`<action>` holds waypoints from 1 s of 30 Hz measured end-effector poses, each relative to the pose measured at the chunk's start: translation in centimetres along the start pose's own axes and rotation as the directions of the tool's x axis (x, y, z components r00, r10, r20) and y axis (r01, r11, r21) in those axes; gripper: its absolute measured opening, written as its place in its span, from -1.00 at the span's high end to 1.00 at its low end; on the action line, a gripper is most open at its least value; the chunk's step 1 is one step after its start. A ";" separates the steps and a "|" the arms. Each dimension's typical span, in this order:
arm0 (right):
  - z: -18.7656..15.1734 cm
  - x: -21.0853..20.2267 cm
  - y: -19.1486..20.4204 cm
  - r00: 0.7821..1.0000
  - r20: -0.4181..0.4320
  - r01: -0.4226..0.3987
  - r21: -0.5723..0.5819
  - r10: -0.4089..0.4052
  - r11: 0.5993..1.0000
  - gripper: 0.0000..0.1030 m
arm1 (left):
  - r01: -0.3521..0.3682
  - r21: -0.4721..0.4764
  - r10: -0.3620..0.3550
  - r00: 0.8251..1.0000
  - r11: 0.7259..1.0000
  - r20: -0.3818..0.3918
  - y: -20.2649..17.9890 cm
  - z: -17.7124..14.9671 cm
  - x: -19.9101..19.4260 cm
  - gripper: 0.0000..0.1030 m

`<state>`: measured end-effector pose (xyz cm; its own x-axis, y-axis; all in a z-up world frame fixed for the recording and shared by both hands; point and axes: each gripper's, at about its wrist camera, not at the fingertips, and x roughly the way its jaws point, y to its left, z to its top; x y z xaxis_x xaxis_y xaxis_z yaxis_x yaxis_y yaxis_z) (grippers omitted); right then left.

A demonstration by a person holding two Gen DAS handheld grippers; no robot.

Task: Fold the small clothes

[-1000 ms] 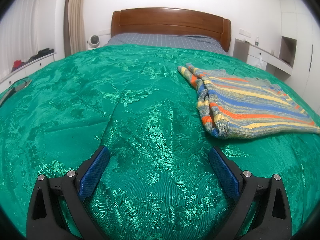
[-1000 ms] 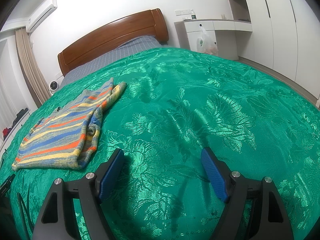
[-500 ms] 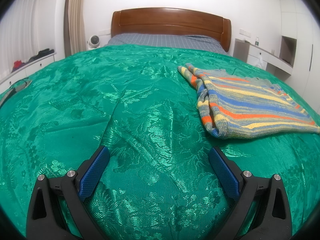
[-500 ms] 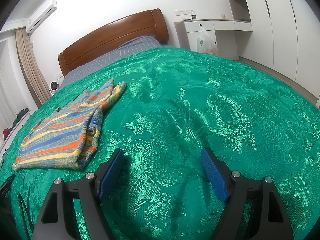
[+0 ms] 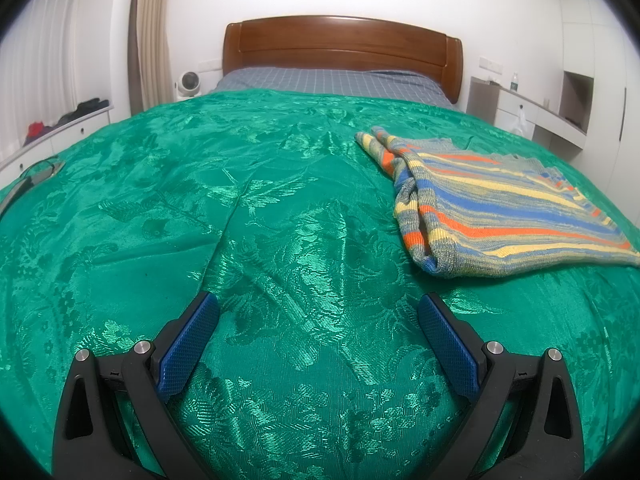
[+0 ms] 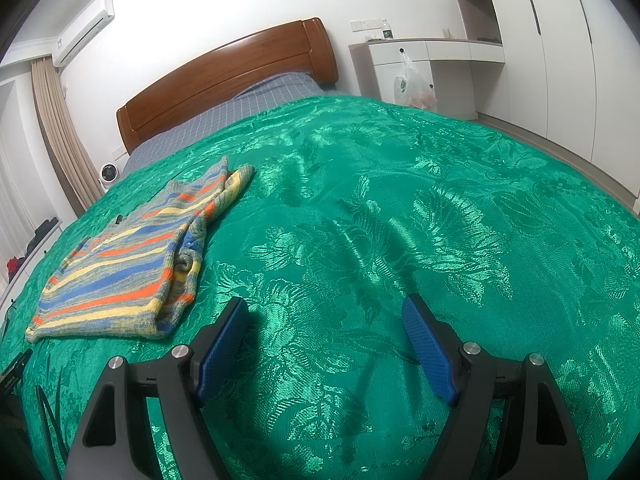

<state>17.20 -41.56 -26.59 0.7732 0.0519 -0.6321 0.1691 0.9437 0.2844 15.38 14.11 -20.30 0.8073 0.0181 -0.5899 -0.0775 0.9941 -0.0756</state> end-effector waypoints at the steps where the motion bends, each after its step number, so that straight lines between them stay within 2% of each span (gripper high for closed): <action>1: 0.0 0.0 0.0 1.000 0.000 0.000 0.000 0.000 1.000 -0.53 | 0.000 0.000 0.000 1.000 1.000 0.000 0.0 0.0 0.0 -0.95; 11: 0.0 0.0 0.1 1.000 -0.001 0.001 0.000 -0.001 1.000 -0.53 | -0.007 0.002 0.007 1.000 1.000 -0.003 0.0 0.0 0.0 -0.95; 13: 0.0 0.1 0.1 1.000 -0.002 0.001 -0.001 -0.001 1.000 -0.53 | -0.033 0.016 0.033 0.999 0.999 -0.024 -0.1 0.4 -0.2 -0.96; 15: 0.1 0.1 0.2 1.000 -0.008 -0.003 -0.003 0.003 1.000 -0.57 | -0.065 0.057 0.069 0.994 0.996 -0.081 -0.8 1.0 -1.0 -0.95; 17: 0.3 0.0 0.5 0.999 -0.032 -0.005 -0.010 0.005 1.000 -0.63 | -0.022 0.091 0.033 0.992 0.996 -0.118 -1.8 1.7 -2.0 -0.95; 19: 1.1 -0.1 0.9 0.996 -0.092 0.002 -0.020 -0.004 1.000 -0.63 | 0.064 0.133 -0.048 0.992 0.989 -0.120 -3.7 2.5 -3.2 -0.95; 20: 1.5 -0.4 1.0 0.993 -0.115 -0.013 -0.011 0.011 1.000 -0.63 | 0.116 0.177 -0.097 0.989 0.977 -0.110 -5.5 3.2 -3.8 -0.95; 22: 2.4 -1.3 0.8 0.983 -0.149 -0.102 0.026 0.105 0.994 -0.63 | 0.194 0.251 -0.172 0.980 0.948 -0.104 -8.9 4.3 -4.4 -0.95; 24: 3.3 -1.9 0.8 0.974 -0.166 -0.150 0.027 0.152 0.988 -0.63 | 0.293 0.316 -0.261 0.955 0.903 -0.140 -13.5 5.3 -4.0 -0.95; 25: 4.0 -2.1 0.8 0.969 -0.177 -0.173 0.017 0.173 0.985 -0.62 | 0.342 0.353 -0.297 0.938 0.871 -0.176 -16.5 5.6 -3.3 -0.95; 27: 5.2 -2.4 0.8 0.958 -0.195 -0.213 0.010 0.211 0.977 -0.62 | 0.397 0.410 -0.318 0.915 0.821 -0.249 -21.2 5.7 -1.6 -0.95; 30: 7.4 -2.4 0.8 0.933 -0.227 -0.284 0.011 0.279 0.959 -0.62 | 0.467 0.472 -0.330 0.878 0.748 -0.346 -27.8 4.8 1.4 -0.63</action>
<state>19.96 -43.38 -19.55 0.6297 0.3863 -0.6740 -0.0507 0.8862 0.4606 21.44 -13.00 -15.17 0.5321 -0.3490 -0.7714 0.5951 0.8023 0.0475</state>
